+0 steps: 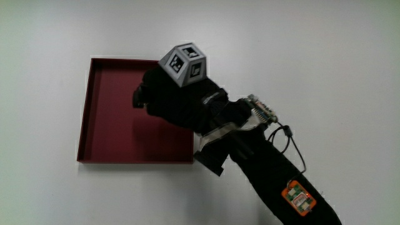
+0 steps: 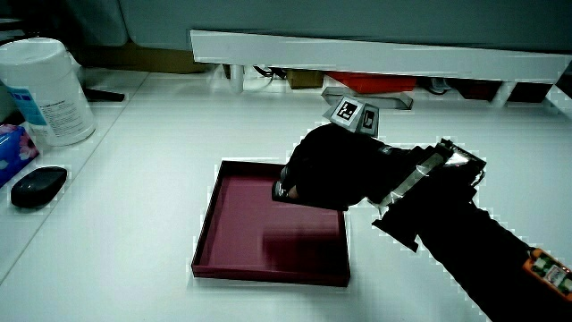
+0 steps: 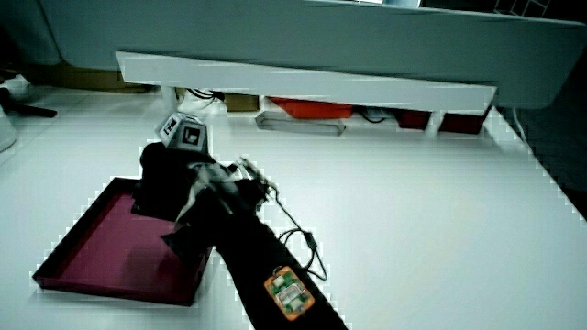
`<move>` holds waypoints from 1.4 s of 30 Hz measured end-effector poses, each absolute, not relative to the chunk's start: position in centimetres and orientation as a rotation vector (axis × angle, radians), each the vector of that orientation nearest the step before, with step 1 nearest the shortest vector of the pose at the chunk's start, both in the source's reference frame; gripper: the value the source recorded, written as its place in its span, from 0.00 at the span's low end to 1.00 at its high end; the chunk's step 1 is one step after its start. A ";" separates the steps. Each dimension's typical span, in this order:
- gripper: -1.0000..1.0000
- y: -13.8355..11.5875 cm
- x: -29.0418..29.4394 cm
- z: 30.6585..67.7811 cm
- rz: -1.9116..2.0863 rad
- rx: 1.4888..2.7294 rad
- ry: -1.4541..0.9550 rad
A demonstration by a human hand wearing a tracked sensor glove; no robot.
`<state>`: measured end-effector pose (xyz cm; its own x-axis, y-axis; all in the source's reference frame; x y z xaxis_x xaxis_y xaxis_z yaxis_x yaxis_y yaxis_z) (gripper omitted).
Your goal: Place stapper into plate
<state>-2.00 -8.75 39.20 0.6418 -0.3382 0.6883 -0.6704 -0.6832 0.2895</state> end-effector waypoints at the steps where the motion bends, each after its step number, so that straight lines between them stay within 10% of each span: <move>1: 0.50 -8.5 -2.3 39.3 0.811 2.333 -0.789; 28: 0.50 -5.9 -5.6 46.1 0.641 2.212 -0.779; 42: 0.13 -5.6 -5.0 46.6 0.680 2.181 -0.778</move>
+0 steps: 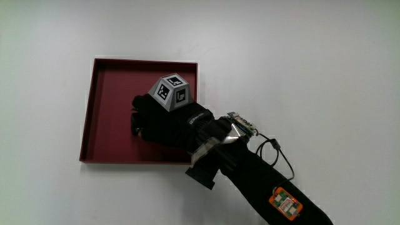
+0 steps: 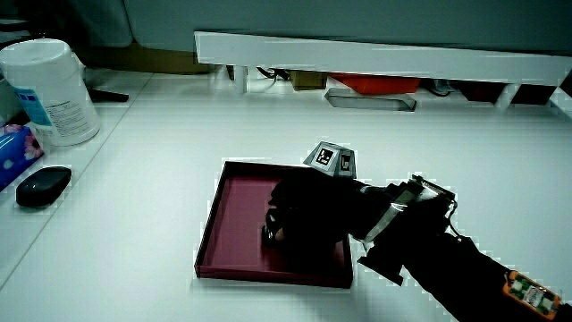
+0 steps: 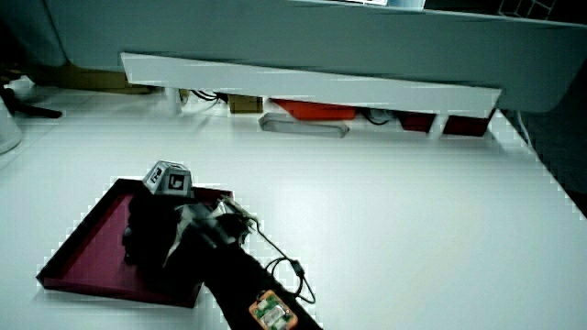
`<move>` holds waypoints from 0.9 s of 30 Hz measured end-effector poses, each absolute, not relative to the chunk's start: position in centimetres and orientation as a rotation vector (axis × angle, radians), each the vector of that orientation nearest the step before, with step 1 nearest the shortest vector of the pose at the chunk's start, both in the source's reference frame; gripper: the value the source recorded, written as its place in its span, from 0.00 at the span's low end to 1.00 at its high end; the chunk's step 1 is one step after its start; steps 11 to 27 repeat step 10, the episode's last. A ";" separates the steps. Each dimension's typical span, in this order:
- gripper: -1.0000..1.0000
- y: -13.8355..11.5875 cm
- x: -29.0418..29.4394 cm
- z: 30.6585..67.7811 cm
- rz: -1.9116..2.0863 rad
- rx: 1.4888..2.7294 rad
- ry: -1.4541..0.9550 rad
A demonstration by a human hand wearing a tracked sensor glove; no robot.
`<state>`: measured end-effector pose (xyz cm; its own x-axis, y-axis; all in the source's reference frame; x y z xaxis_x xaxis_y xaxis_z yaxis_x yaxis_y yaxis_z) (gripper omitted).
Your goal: Place stapper into plate
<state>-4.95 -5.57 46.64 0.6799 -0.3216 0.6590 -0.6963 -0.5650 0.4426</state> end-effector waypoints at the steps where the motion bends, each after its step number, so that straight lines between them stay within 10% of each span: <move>1: 0.11 -5.6 -4.7 46.4 0.687 2.190 -0.774; 27: 0.00 -6.1 -0.4 43.0 0.778 2.053 -0.803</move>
